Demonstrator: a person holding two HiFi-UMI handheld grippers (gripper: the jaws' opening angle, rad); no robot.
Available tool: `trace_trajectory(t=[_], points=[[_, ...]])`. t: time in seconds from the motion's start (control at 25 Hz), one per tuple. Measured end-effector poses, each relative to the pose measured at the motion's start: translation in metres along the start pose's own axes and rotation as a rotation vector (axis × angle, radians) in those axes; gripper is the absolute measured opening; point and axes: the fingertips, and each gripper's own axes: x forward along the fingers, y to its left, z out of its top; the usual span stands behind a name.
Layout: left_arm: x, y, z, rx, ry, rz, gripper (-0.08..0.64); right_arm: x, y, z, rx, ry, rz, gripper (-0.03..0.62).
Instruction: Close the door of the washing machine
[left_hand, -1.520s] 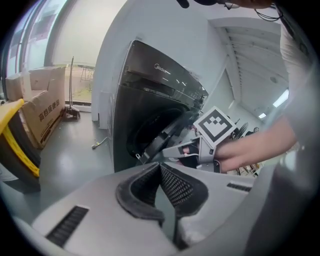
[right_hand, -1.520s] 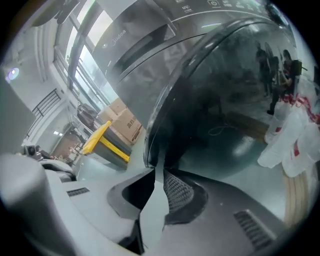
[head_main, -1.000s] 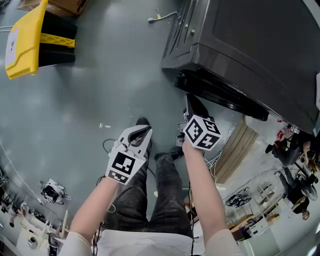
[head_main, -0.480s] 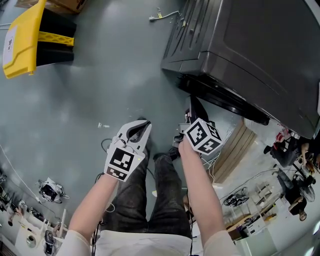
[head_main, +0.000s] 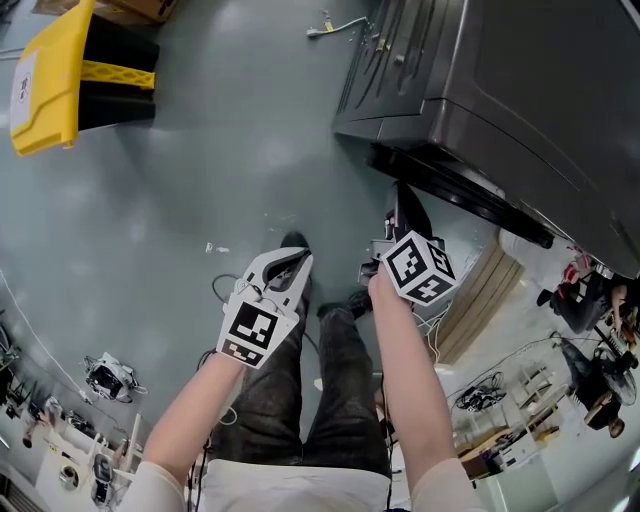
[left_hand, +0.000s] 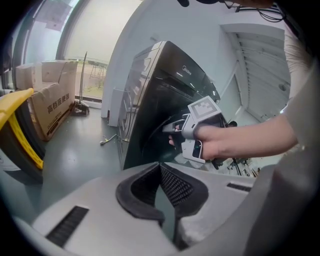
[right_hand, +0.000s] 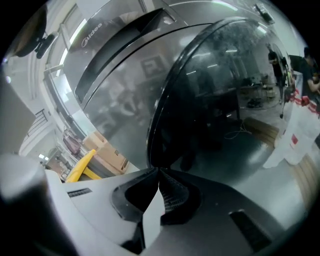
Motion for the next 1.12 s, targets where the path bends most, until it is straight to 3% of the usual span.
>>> trace_trajectory(t=[0.2, 0.36, 0.8, 1.12], points=[[-0.008, 0.013, -0.013, -0.014, 0.012, 0.025, 0.009, 0.000, 0.004, -0.006, -0.031, 0.034, 0.020, 0.034], [-0.017, 0.011, 0.001, -0.005, 0.006, 0.024, 0.009, -0.015, 0.015, -0.002, -0.075, 0.046, 0.051, 0.034], [-0.072, -0.044, 0.091, 0.084, -0.040, -0.050, 0.009, -0.132, 0.055, 0.069, -0.357, 0.020, 0.108, 0.034], [-0.147, -0.092, 0.166, 0.127, -0.104, -0.073, 0.009, -0.250, 0.093, 0.147, -0.453, -0.062, 0.110, 0.034]])
